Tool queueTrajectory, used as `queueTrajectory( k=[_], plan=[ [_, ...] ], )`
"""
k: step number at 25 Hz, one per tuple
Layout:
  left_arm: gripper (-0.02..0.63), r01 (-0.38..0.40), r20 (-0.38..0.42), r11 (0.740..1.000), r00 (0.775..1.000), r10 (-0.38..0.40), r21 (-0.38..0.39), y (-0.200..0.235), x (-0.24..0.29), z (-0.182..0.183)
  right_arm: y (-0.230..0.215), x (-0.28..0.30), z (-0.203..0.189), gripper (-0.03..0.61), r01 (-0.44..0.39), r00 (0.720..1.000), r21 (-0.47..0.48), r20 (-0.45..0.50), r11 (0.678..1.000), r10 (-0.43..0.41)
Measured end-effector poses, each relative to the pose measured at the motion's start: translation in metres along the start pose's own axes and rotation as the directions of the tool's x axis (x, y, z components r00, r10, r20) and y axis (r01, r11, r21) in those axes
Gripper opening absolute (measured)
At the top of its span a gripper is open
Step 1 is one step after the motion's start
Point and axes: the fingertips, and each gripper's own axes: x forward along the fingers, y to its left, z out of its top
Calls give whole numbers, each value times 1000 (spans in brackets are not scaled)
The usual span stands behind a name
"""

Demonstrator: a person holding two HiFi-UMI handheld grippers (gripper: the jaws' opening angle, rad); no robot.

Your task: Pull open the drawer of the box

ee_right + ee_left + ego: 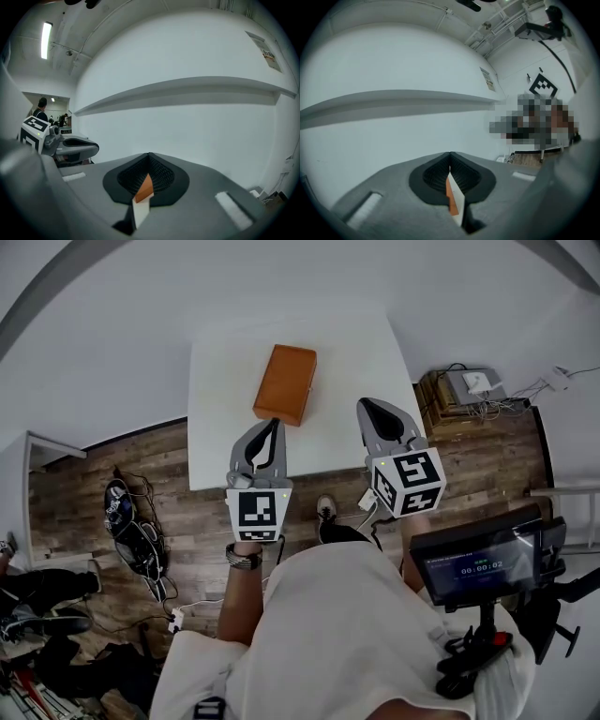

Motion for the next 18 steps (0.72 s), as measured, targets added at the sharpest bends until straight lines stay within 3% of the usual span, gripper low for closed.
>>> queueTrajectory(
  k=[9, 18],
  plan=[
    [6, -5, -50, 1000, 999, 5, -10, 11, 89, -16, -58, 71, -18, 2, -61, 996, -27, -73, 998, 59],
    [8, -22, -104, 999, 994, 17, -46, 31, 95, -34, -46, 93, -25, 12, -104, 988, -26, -119, 994, 100]
  ],
)
